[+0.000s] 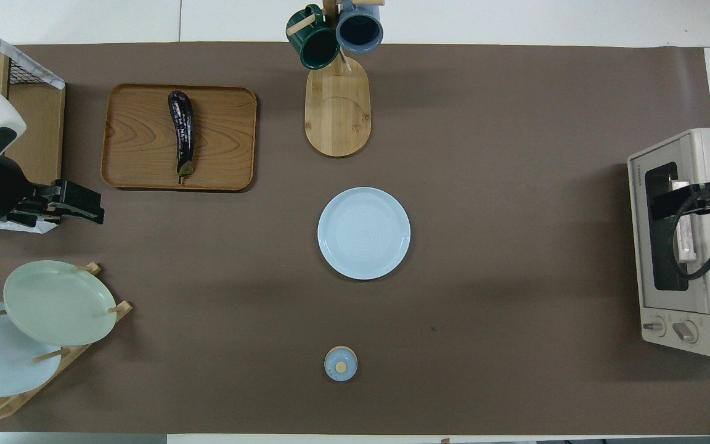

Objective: Put eggplant into oven

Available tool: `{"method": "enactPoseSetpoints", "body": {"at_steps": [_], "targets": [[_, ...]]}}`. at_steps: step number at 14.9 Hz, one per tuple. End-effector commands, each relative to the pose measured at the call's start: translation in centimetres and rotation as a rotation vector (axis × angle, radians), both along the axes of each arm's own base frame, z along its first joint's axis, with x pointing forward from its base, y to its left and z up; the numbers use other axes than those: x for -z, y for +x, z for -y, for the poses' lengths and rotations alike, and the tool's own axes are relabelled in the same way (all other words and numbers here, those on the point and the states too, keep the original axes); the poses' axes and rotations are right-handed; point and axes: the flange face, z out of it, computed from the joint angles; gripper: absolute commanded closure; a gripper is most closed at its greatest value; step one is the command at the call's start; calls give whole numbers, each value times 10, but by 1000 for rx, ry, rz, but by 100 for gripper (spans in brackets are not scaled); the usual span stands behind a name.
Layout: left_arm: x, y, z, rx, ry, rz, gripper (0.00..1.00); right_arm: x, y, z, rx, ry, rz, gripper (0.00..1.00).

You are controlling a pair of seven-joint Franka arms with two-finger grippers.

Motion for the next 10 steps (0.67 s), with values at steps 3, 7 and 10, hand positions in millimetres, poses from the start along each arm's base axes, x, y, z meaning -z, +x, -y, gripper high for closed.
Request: {"method": "enactPoseSetpoints", "body": {"at_steps": [3,7,10], "targets": [[-5,-4,-1,2,9,19,0,-3,1,-2,17,31,20,0],[-4,-2,1,1,6,33,0,-3,1,-2,17,31,21,0],[-7,7,2,-4,-4,101,0,-3,1,-2,17,31,21,0]]}}
